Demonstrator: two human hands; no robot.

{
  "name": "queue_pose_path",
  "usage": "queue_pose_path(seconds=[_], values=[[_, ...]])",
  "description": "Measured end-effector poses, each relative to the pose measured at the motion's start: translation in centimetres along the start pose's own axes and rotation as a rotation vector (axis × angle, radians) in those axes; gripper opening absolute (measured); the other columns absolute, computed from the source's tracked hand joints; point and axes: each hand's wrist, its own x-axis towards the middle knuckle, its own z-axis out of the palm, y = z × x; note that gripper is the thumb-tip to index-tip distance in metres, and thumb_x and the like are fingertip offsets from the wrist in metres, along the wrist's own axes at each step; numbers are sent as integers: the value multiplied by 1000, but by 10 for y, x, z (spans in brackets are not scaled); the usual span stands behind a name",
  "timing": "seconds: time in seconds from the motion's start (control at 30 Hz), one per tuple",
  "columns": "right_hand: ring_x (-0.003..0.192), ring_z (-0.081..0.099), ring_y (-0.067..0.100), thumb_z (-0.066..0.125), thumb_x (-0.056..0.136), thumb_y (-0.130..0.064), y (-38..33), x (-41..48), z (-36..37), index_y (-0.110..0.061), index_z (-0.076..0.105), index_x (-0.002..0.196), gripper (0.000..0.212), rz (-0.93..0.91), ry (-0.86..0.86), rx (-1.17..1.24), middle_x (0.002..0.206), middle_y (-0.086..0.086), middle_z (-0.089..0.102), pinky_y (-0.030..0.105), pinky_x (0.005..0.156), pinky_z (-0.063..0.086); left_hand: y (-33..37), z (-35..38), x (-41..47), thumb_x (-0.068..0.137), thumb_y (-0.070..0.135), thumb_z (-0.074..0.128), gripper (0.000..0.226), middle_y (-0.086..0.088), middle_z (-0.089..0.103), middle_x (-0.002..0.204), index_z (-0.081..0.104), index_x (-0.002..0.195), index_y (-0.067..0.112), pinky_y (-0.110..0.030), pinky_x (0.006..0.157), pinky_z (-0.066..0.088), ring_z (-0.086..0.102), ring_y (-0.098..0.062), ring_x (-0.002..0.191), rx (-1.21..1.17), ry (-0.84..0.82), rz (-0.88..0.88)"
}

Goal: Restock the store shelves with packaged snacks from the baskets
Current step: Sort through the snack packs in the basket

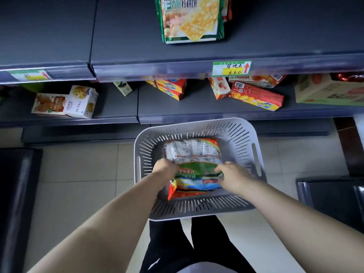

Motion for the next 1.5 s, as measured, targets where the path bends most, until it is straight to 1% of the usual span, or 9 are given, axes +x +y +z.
queue_pose_path(seconds=[0.17, 0.27, 0.47, 0.67, 0.77, 0.97, 1.2, 1.37, 1.5], values=[[132, 41, 23, 79, 73, -42, -9, -12, -14, -23, 34, 146, 89, -73, 82, -132, 147, 1, 37, 36, 103, 41, 28, -40, -32, 99, 11, 52, 9, -10, 61, 85, 59, 99, 5, -17, 47, 46, 60, -20, 66, -300, -40, 15], [141, 29, 24, 83, 68, -44, -12, -20, -23, -26, 17, 153, 110, -116, 169, -227, 154, 0, 26, 42, 114, 28, 28, -55, -44, 101, 17, 45, 21, -10, 61, 82, 58, 90, 5, -32, 74, 49, 58, -25, 72, -316, -65, -56], [129, 44, 16, 56, 90, -26, -19, -32, -34, -33, 44, 133, 46, -206, 430, -317, 134, -9, 52, 45, 116, 17, 17, -66, -76, 99, 26, 45, 32, -22, 67, 102, 64, 103, -1, -57, 99, 48, 68, -38, 99, -370, -135, -60], [126, 46, 18, 42, 98, -22, -42, -39, -63, -30, 51, 130, 34, -223, 514, -210, 128, -8, 55, 44, 110, 23, 1, -80, -98, 101, 33, 40, 42, -7, 69, 62, 65, 85, 3, -30, 68, 48, 65, -19, 49, -526, 61, -7], [118, 53, 26, 39, 102, -32, -54, -40, -76, -22, 56, 124, 29, -191, 480, 26, 128, 0, 58, 39, 95, 39, -6, -95, -103, 99, 53, 40, 52, -2, 70, 95, 61, 118, 9, -28, 68, 45, 65, -15, 78, -674, 121, 96], [81, 56, 25, 39, 102, -33, -99, -75, -98, -24, 48, 76, 30, -260, 490, 224, 85, 1, 60, 32, 65, 39, -30, -134, -147, 65, 87, 55, 85, 4, 74, 110, 65, 122, 25, -39, 95, 43, 66, -14, 108, -728, -44, 413], [86, 63, 30, 43, 101, -34, -166, -110, -93, -18, 56, 81, 29, -328, 530, 277, 89, 7, 68, 32, 70, 42, -86, -187, -175, 57, 40, 92, 78, -8, 72, 113, 56, 121, 16, -28, 75, 53, 71, -19, 96, -579, 27, 601], [96, 60, 28, 39, 102, -39, -212, -141, -75, -20, 62, 102, 30, -314, 690, 137, 103, 2, 67, 33, 74, 43, -123, -212, -198, 88, 23, 72, 43, -19, 71, 108, 55, 115, -7, -26, 67, 54, 68, -17, 80, -612, 277, 649], [114, 56, 28, 43, 97, -49, -248, -154, -60, -28, 52, 128, 39, -284, 862, 91, 125, 3, 62, 39, 90, 46, -153, -230, -215, 90, 28, 69, 28, -7, 73, 88, 57, 93, 3, -29, 64, 52, 68, -16, 74, -670, 370, 695]])
